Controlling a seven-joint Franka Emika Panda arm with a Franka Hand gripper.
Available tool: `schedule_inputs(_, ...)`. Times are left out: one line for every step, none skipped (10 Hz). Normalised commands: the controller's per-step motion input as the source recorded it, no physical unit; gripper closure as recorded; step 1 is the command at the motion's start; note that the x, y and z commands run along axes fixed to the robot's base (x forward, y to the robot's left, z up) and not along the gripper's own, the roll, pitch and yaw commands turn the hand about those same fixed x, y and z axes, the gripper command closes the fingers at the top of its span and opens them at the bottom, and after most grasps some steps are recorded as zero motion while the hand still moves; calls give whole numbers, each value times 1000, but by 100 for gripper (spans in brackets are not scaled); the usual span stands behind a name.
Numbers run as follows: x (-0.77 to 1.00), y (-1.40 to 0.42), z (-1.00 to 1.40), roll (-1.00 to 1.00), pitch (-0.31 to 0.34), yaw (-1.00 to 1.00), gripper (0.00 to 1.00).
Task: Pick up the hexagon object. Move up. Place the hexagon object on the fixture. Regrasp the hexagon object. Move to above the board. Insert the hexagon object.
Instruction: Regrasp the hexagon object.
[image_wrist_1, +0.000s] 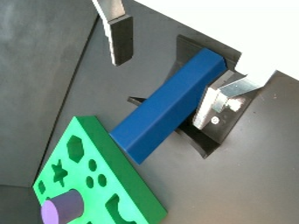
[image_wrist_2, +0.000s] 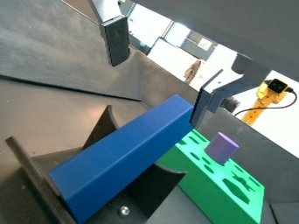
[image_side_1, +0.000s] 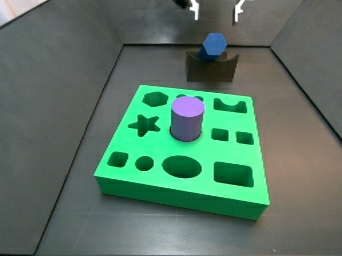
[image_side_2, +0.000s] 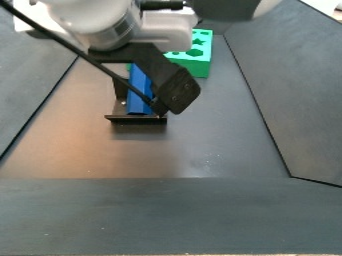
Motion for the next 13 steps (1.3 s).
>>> schedule_inputs(2,-1000,868,1000,27,36,0)
schedule_inputs(-22,-1000,847,1000,20,35,0)
schedule_inputs(-43,-1000,807,1000,13,35,0)
schedule_inputs(-50,-1000,720,1000,8,35,0)
schedule_inputs(-47,-1000,660,1000,7,35,0)
schedule_inputs(-40,-940,461,1000,7,36,0)
schedule_inputs(-19,-738,255,1000,5,37,0)
schedule_inputs(-2,-451,93,1000,3,37,0)
schedule_inputs(-1,-232,48,1000,1,39,0)
schedule_inputs(-3,-38,35,1000,-1,39,0)
schedule_inputs(1,-31,22,1000,-2,40,0)
schedule_inputs(4,-45,11,1000,-3,41,0)
schedule_inputs(2,-30,9,1000,0,42,0)
